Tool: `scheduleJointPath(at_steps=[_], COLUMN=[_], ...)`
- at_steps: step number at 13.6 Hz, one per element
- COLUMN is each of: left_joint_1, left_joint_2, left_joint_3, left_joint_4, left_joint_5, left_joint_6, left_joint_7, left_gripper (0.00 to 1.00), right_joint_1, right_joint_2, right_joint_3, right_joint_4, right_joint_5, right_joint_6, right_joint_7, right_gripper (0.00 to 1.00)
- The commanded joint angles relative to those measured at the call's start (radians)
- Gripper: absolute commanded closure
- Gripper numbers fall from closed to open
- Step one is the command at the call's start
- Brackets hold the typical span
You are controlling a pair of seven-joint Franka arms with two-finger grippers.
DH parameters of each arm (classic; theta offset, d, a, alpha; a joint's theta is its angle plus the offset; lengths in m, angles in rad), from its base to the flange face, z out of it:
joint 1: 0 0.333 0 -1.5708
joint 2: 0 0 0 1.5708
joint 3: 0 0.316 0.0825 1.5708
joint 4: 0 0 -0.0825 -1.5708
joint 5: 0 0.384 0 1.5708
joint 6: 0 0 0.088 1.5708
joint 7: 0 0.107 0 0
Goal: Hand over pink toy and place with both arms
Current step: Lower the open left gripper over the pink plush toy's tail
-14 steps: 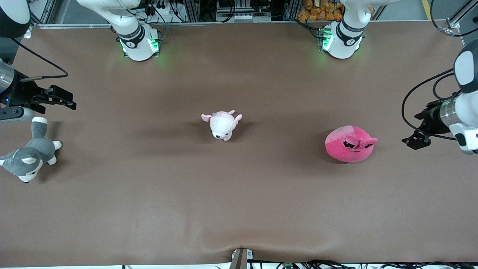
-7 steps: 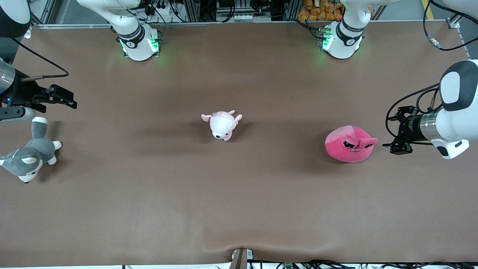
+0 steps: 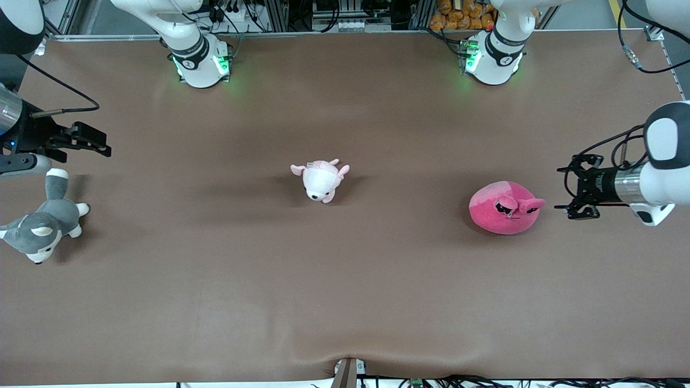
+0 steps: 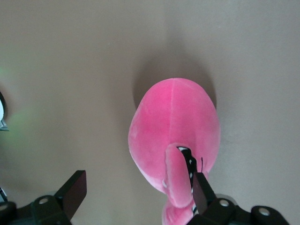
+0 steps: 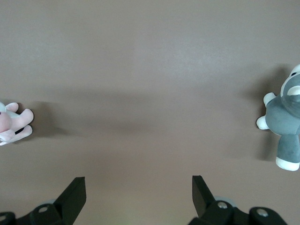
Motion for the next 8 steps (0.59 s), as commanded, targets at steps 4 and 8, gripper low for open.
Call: scheduleJointPath(at_steps=[4,8], left_joint_1=[-0.009,-0.021], left_joint_2=[0.049,0.075], left_joint_3=[-0.005,-0.005], left_joint_4=[-0.015,-0.015], left_joint_5=[-0.088,-0.124], left_joint_6=[0.075,0.1], left_joint_7=[-0.027,-0.033], left_gripper=[0.0,0.0], right_joint_1=[-0.003,-0.008], right_joint_2=[0.012,0.014], right_joint_3=[0.0,0.0], right_joint_4=[-0.01,-0.02], right_joint_5=[0.005,0.005], right_joint_6=[-0.002,-0.018], right_joint_7=[-0.01,-0.01], right_gripper=[0.0,0.0])
